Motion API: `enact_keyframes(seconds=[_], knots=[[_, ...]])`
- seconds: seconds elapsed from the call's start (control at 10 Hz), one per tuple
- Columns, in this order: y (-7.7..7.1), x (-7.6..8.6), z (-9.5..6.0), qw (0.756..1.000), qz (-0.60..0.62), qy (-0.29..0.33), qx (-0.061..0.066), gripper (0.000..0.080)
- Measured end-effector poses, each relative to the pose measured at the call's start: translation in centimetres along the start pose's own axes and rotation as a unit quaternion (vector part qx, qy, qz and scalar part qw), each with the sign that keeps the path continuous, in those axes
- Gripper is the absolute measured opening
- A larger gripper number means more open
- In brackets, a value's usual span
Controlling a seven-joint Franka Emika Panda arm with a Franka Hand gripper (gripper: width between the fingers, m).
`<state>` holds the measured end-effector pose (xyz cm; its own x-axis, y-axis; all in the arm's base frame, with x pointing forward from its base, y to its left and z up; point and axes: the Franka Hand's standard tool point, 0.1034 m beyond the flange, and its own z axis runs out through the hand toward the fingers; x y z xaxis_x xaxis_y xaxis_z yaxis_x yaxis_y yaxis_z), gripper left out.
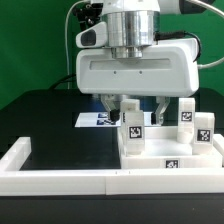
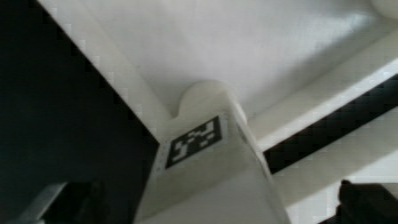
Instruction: Assemble square table
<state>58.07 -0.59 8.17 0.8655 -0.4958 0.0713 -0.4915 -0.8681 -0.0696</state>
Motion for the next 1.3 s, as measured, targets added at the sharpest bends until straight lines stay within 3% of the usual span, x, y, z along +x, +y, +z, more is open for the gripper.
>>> enact_keyframes(seconds=[0.5,0.8,0.9,1.0,1.1,1.2,1.3], knots=[[0.15,0.2,-0.07,0.986,-0.167,0.001,-0.002,0.0649],[-0.07,0.21,-0.1,0.98,-0.197,0.009,-0.008,0.0649],[-0.02,0.24,-0.11,0.98,-0.197,0.009,-0.008,0.0512],[0.0,0.25,-0.11,0.98,-0.197,0.009,-0.008,0.0512],[0.02,0.26,-0.11,0.98,-0.196,0.009,-0.008,0.0361],[0.03,0.27,-0.11,0.98,-0.196,0.009,-0.008,0.029],[0.03,0.27,-0.11,0.981,-0.196,0.009,-0.008,0.029]])
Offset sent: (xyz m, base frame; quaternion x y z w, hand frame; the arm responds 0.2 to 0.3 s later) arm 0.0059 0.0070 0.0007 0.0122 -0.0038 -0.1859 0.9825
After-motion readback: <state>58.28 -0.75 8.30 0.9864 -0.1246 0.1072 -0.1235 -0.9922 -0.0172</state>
